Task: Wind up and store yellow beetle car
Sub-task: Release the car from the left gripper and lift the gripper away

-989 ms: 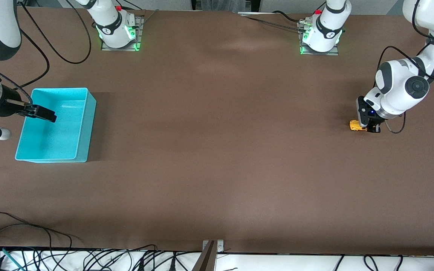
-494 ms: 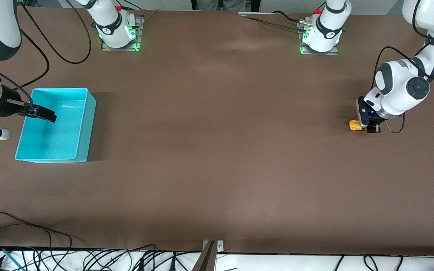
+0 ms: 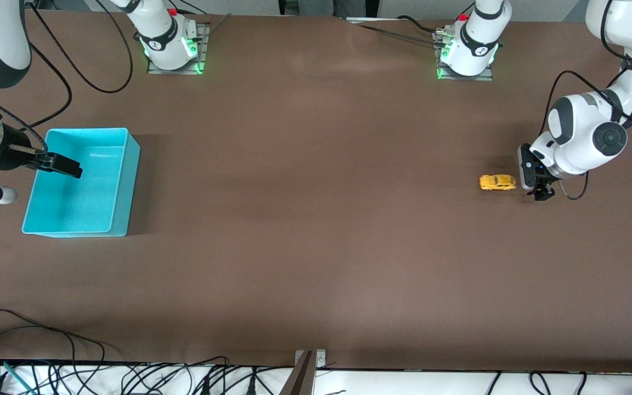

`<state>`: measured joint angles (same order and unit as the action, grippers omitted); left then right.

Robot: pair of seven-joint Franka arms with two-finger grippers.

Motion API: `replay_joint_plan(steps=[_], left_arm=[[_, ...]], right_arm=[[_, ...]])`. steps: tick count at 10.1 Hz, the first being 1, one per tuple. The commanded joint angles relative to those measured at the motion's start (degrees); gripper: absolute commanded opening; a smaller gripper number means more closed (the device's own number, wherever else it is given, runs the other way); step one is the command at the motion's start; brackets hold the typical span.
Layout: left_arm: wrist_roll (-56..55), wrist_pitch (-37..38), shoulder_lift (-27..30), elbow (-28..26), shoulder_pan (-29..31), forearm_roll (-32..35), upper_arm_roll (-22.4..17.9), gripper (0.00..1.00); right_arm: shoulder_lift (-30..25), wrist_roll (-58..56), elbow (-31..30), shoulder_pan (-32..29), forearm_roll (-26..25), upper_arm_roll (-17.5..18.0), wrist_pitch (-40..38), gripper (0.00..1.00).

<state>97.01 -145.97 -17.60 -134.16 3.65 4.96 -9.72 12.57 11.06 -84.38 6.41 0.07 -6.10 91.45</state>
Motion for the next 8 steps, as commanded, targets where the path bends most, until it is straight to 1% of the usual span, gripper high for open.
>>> replay_joint_plan(steps=[1, 3, 5, 7, 8], left_arm=[[0.3, 1.2, 0.3, 0.7, -0.7, -1.5, -0.3, 1.00], [-1.0, 1.1, 1.9, 0.5, -0.8, -1.5, -0.4, 1.00], [-1.1, 1.1, 6.1, 0.3, -0.9, -1.4, -0.3, 1.00], [-1.1, 1.2, 8.9, 0.0, -0.9, -1.4, -0.3, 1.00], [-0.7, 1.1, 11.8, 0.2, -0.9, -1.4, -0.4, 1.00]], right_arm=[[-0.1, -0.8, 0.1, -0.3, 0.2, 0.1, -0.5, 1.00], [0.1, -0.8, 0.1, -0.3, 0.2, 0.0, -0.5, 1.00], [0.2, -0.8, 0.1, -0.3, 0.2, 0.1, -0.6, 1.00], [0.2, -0.8, 0.1, -0.3, 0.2, 0.1, -0.5, 1.00], [0.2, -0.8, 0.1, -0.3, 0.2, 0.0, -0.5, 1.00]])
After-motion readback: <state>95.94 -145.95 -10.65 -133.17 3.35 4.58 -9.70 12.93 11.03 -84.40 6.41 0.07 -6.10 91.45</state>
